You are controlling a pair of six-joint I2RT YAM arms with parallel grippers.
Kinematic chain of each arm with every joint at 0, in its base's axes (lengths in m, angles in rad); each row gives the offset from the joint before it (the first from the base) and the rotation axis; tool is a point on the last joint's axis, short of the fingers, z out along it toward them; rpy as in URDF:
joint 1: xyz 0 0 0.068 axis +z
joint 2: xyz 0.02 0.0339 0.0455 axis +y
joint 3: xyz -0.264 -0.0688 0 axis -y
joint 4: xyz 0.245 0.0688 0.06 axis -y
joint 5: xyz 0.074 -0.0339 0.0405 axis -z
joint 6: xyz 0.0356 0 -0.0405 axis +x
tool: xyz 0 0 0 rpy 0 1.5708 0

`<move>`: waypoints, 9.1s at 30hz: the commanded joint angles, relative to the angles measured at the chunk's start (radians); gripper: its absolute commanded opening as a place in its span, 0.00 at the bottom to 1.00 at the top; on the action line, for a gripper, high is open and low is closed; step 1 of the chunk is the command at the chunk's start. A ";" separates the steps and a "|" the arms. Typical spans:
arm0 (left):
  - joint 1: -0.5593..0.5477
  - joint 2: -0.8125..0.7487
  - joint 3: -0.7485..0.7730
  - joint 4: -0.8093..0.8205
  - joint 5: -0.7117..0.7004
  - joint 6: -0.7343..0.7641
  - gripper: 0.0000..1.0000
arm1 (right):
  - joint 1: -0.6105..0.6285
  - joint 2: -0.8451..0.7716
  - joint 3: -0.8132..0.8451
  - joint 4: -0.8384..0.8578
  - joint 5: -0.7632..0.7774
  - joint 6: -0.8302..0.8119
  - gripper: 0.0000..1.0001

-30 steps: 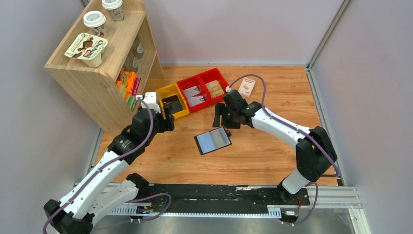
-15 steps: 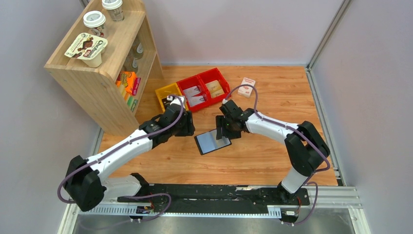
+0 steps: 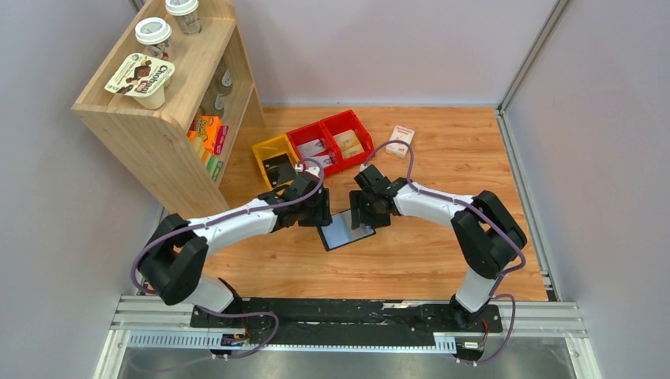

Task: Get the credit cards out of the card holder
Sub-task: Remove the credit card from the card holder, then place the credit card in the storage box.

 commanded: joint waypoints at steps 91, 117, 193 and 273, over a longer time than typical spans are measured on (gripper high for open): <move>-0.006 0.171 -0.006 0.081 0.098 -0.086 0.34 | -0.001 -0.080 0.106 0.056 -0.160 -0.215 0.47; -0.008 0.075 -0.065 0.081 0.023 -0.119 0.34 | -0.001 -0.045 0.071 0.091 -0.301 -0.184 0.44; 0.033 0.168 -0.036 0.086 0.115 -0.090 0.22 | -0.363 -0.014 -0.227 0.524 -0.726 -0.054 0.00; 0.225 -0.059 0.069 0.291 -0.629 -0.077 0.00 | -0.254 -0.851 -0.309 0.260 -0.430 -0.137 1.00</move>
